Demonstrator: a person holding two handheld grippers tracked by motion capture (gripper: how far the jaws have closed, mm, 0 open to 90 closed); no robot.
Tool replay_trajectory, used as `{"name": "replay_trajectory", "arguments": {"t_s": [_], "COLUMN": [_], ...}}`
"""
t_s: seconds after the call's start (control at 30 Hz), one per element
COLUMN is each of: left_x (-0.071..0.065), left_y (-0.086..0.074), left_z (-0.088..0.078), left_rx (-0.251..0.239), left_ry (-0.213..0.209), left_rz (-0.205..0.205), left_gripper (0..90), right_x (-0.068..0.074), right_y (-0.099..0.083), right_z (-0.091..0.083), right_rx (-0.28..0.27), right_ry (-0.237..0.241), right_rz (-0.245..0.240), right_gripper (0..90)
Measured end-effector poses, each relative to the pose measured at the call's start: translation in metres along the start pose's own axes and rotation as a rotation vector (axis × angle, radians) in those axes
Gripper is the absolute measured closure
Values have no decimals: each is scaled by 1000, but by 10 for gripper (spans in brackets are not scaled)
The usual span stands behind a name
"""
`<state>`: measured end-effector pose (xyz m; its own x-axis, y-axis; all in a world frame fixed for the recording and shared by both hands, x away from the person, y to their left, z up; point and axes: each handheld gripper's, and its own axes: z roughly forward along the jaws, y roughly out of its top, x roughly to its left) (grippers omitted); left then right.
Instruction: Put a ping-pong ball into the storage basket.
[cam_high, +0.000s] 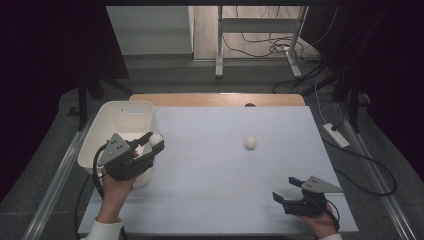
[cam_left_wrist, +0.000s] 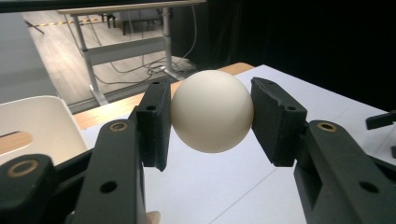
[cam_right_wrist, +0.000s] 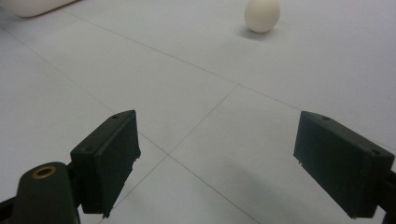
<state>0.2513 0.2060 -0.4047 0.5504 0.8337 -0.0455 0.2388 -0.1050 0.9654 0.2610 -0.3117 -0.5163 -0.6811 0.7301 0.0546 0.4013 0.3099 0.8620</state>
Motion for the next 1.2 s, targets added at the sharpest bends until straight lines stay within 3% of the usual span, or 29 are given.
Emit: {"name": "replay_trajectory", "arguments": {"t_s": [0.2, 0.37, 1.2], "left_x": [2, 6, 27], "left_y": [5, 6, 19], "left_z": [2, 2, -3], "left_rx": [12, 5, 32], "left_ry": [8, 6, 58], "left_rz": [10, -15, -30], "left_gripper": [509, 509, 509], "right_x": [-1, 1, 0], "right_y": [0, 0, 0], "right_z": [0, 1, 0], "right_rx": [0, -1, 0], "right_ry": [1, 3, -1], "right_rz": [0, -4, -2], "right_gripper": [140, 140, 140]}}
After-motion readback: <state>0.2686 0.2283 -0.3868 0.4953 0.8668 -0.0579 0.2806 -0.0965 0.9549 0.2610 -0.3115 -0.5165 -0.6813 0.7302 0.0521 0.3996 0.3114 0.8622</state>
